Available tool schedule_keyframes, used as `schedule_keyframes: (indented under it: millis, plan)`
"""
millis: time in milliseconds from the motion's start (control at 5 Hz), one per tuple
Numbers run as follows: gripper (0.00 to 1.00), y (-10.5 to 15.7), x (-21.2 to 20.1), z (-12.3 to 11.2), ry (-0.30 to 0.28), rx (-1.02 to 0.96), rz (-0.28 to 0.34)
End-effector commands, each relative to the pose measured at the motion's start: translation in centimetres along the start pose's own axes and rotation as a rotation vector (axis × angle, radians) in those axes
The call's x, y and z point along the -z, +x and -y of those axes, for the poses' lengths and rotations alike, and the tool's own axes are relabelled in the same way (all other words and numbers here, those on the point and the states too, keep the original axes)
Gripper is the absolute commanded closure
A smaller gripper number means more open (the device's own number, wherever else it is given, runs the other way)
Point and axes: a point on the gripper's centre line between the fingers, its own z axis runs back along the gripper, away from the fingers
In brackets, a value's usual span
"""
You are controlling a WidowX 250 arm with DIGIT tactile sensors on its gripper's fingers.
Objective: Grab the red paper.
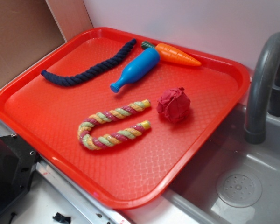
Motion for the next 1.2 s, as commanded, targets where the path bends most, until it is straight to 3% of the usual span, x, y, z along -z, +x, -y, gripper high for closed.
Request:
schedule_keyframes:
  millis: [0,400,600,800,1000]
  plan:
    - [0.00,0.0,0.0,0.0,0.000,0.000,0.000]
    - [0.00,0.9,2.2,2.1,-0.038,-0.245,0.156]
    - [0.00,4.2,5.0,4.8,-0.093,-0.229,0.199]
    - [0.00,6.9,7.4,6.9,-0.078,-0.172,0.245]
    - [0.00,9.4,10.2,9.0,-0.080,-0.112,0.243]
